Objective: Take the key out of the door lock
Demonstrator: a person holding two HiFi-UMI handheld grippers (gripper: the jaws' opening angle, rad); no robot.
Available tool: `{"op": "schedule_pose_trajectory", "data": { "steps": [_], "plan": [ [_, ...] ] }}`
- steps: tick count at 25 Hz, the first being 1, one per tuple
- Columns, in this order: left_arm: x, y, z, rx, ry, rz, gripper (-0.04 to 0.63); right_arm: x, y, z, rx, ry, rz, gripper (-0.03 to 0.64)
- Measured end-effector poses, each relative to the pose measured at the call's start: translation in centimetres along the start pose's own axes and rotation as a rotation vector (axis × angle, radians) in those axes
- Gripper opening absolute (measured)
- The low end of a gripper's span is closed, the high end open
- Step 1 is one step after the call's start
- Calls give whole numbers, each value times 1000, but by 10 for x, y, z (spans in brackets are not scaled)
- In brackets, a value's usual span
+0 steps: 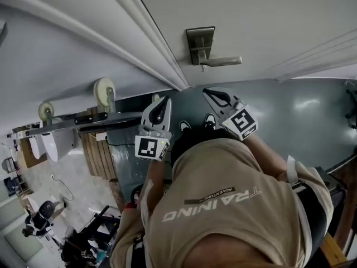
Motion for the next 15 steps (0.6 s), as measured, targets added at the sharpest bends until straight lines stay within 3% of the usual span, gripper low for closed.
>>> {"op": "schedule_pose_trajectory", "data": {
  "steps": [3,9,10,13,15],
  "plan": [
    [-9,13,-6,-23,-29,-64,9,1,1,6,-3,0,-57,14],
    [-18,18,-14,-66,-185,-155,9,0,-8,27,-48,63,-234,14],
    [-20,18,-12,-77,-168,-168,9,-1,-5,31,-52,67,-253,14],
    [-26,24,-5,-108,-19,-196,9,-5,7,42,-75,28,-287,14],
    [-31,29,-1,-107,-21,-230,9,-5,14,49,-67,27,-327,14]
  ]
}}
Point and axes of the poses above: the fingertips, and each gripper's own axes: y forward along the fingers, x to its right, z out of its top, the point moved 2 cm from there along -y, backward along the fingers, and after that the axes turned 12 degrees about -y, right-handed, at the moved point
